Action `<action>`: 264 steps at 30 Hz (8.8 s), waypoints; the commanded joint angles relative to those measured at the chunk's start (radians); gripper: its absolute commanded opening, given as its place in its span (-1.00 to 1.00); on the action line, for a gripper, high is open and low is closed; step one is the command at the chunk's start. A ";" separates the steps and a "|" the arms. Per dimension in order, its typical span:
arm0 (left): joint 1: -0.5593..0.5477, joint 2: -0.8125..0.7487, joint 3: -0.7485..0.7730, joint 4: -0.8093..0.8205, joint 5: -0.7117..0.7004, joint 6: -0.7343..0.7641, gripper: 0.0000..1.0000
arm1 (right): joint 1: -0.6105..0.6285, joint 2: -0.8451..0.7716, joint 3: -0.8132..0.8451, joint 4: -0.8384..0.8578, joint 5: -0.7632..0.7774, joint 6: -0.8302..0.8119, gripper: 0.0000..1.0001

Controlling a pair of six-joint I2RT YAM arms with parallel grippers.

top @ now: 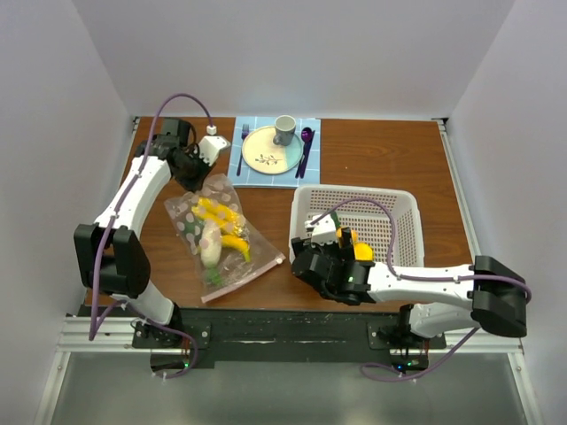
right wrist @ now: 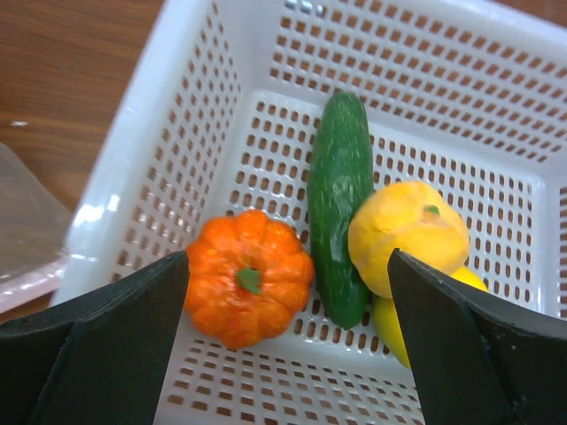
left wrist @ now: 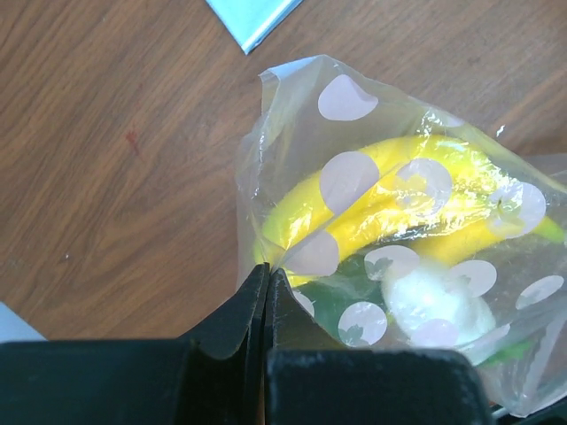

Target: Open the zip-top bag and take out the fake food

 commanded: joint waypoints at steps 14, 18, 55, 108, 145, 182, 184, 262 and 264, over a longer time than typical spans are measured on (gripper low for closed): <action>0.002 0.040 -0.316 0.257 -0.245 0.026 -1.00 | 0.237 0.159 0.014 0.532 -0.282 -0.305 0.21; 0.002 0.051 -0.327 0.268 -0.254 0.033 -1.00 | 0.216 0.282 0.066 0.623 -0.323 -0.348 0.04; 0.002 0.065 -0.371 0.250 -0.155 0.120 -1.00 | -0.080 0.707 0.315 0.811 -0.633 -0.287 -0.38; 0.115 -0.006 -0.474 0.343 -0.319 0.267 -1.00 | 0.098 0.186 0.442 -0.286 0.097 -0.087 -1.00; 0.155 -0.018 -0.308 0.165 -0.124 0.256 -1.00 | -0.003 0.235 0.279 0.124 -0.158 -0.181 0.77; 0.125 0.005 -0.431 0.262 -0.156 0.168 -1.00 | -0.019 0.569 0.354 0.580 -0.658 -0.116 0.55; 0.125 0.011 -0.434 0.267 -0.161 0.168 -1.00 | -0.019 0.552 0.361 0.510 -0.595 -0.106 0.40; 0.339 -0.041 -0.199 0.044 0.053 0.209 -1.00 | 0.012 0.430 0.269 0.379 -0.598 -0.121 -0.84; 0.341 -0.041 -0.211 0.076 0.032 0.210 -1.00 | 0.018 0.416 0.252 0.351 -0.601 -0.098 -0.85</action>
